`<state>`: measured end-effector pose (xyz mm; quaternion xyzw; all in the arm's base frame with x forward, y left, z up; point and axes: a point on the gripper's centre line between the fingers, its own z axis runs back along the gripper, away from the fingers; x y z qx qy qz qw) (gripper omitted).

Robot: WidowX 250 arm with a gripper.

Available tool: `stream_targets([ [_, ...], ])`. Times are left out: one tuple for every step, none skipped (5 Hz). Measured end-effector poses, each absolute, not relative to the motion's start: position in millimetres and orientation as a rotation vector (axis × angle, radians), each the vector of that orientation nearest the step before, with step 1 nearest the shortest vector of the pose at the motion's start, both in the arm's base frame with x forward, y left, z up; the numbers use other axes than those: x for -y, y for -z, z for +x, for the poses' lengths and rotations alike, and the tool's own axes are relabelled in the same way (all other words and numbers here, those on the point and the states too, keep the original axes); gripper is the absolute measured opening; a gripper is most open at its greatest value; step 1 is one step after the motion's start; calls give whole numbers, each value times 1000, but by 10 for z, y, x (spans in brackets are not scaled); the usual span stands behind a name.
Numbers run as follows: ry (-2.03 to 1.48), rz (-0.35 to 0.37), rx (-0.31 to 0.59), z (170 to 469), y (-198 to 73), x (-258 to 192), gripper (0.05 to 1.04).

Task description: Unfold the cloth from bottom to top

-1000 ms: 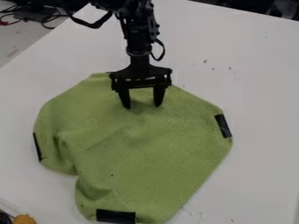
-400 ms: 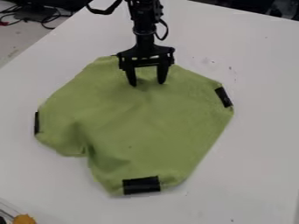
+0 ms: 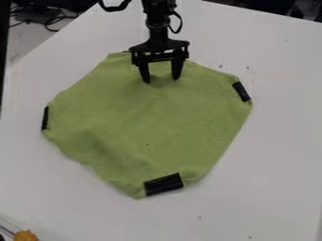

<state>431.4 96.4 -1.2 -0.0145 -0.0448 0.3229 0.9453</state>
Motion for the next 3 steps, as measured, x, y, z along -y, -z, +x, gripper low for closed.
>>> stream_targets([
  [-659, -31, 91, 4417, 17, -993, 1000],
  [-661, -37, 92, 4487, 18, -999, 1000],
  [-657, -29, 90, 4495, 24, -1007, 999],
])
